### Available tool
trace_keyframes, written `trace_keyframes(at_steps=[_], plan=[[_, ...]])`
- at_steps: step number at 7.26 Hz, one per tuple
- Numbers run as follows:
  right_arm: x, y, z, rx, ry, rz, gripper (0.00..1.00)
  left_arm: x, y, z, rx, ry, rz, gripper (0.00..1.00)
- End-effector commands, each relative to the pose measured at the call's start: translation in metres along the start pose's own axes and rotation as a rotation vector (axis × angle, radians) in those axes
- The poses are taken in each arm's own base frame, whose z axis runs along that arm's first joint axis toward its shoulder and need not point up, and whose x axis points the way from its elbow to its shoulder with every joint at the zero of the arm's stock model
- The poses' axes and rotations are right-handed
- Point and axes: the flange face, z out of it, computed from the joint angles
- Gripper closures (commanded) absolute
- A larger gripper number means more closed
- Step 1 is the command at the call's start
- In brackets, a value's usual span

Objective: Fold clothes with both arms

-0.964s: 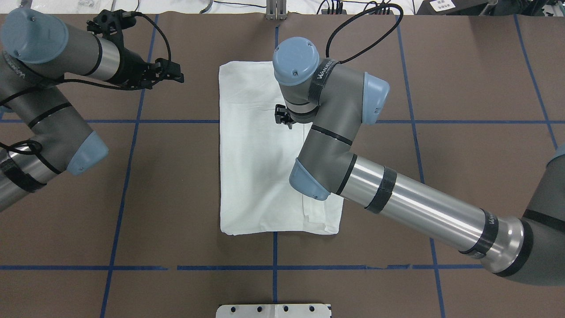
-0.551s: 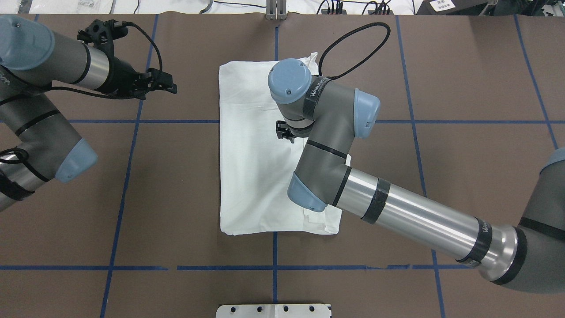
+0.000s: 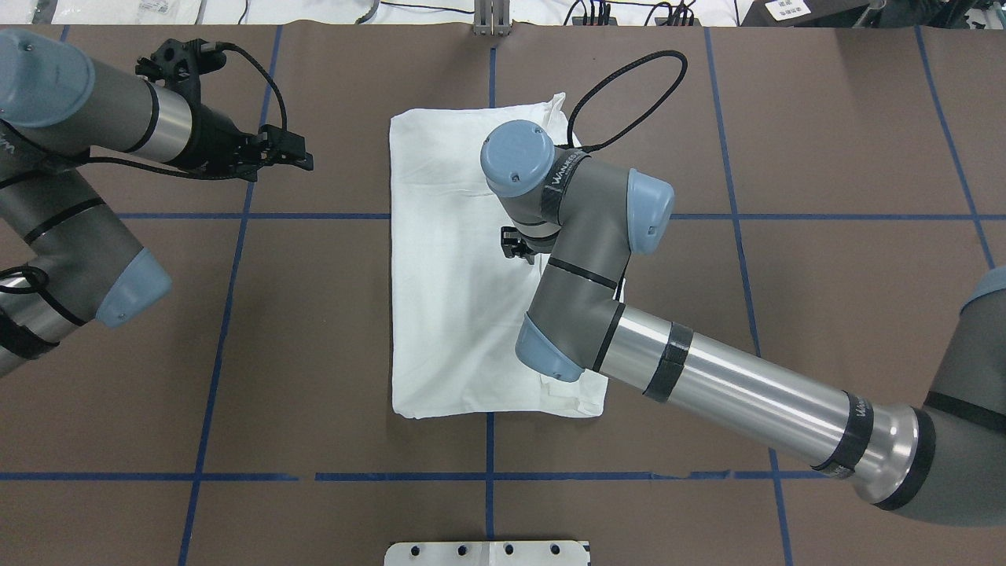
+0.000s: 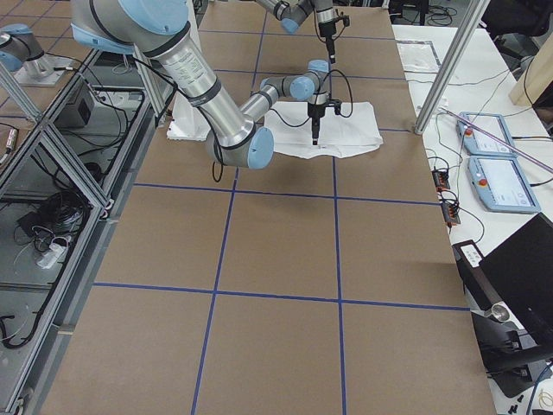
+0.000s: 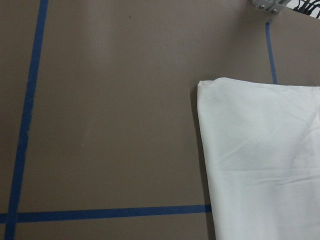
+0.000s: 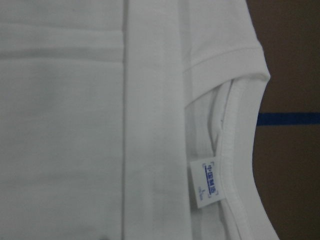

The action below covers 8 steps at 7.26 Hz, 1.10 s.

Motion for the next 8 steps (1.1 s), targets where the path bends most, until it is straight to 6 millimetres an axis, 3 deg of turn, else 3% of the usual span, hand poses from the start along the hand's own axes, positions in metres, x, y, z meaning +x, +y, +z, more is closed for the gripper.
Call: trace_keyframes(at_steps=[1,4,6,7,8], plan=[[0.004,0.000,0.006,-0.004,0.009,-0.011,0.00,0.000,0.000,0.001,0.001,0.001,0.001,0.00],[0.012,-0.003,0.008,-0.008,0.019,-0.011,0.00,0.003,0.000,0.003,0.004,0.004,-0.003,0.00],[0.028,-0.014,0.009,-0.009,0.020,-0.017,0.00,0.008,0.000,0.003,0.004,0.009,-0.004,0.00],[0.053,-0.009,0.021,-0.012,0.027,-0.023,0.00,0.008,0.000,0.002,0.006,0.010,-0.005,0.00],[0.082,-0.007,0.008,-0.005,0.008,-0.048,0.00,0.009,-0.001,0.002,0.008,0.009,-0.005,0.00]])
